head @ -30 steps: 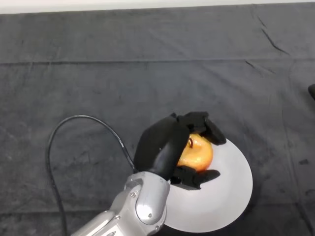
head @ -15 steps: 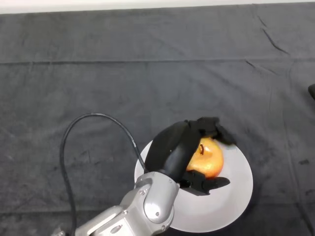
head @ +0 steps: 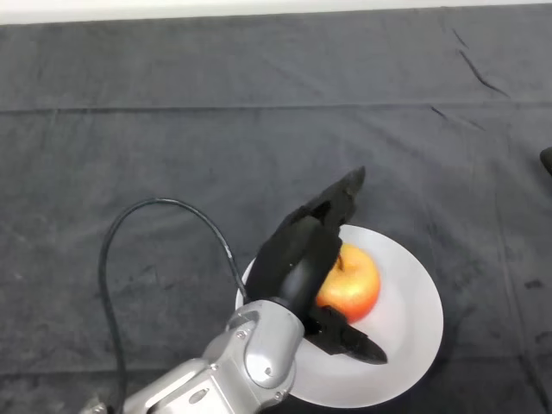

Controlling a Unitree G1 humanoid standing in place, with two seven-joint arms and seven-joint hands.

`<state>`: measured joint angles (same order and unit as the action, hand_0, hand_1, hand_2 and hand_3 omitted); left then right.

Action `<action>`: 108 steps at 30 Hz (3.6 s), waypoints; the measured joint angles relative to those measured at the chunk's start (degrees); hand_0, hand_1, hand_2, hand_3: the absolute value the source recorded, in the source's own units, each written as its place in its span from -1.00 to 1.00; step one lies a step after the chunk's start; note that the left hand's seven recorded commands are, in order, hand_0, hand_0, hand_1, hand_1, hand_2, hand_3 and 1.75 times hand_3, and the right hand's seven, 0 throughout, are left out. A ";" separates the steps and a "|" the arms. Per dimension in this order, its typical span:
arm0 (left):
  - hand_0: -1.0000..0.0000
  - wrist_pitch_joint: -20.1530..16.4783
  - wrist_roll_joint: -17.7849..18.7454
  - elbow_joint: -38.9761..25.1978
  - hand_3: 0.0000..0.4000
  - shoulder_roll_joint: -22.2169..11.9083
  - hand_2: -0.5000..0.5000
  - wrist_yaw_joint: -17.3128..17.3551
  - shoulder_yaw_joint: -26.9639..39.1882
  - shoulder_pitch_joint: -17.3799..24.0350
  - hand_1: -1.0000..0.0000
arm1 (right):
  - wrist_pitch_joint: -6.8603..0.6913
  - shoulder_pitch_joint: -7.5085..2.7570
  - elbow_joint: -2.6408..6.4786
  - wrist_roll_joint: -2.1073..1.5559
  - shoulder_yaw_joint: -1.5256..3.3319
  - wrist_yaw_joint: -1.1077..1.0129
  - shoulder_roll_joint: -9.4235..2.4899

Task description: Move the apple to the plate

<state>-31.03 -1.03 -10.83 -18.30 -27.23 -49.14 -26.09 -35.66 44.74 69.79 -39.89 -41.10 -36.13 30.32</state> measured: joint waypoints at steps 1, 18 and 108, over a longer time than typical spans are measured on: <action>1.00 -0.18 0.06 -0.08 -1.00 -0.22 0.00 0.07 0.07 0.00 1.00 | 0.00 0.00 0.00 0.00 0.00 0.00 0.00; 1.00 4.18 0.66 -8.68 -1.00 -11.59 0.00 3.08 18.97 3.31 1.00 | 0.00 0.00 0.00 0.00 -0.01 -0.01 0.02; 1.00 47.20 11.01 22.59 -1.00 -8.98 0.00 -6.38 83.63 29.68 1.00 | 0.00 0.00 0.00 -0.01 0.01 0.01 0.00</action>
<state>16.17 9.99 11.75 -27.28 -33.61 34.49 3.59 -35.66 44.74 69.79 -39.90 -41.09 -36.12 30.32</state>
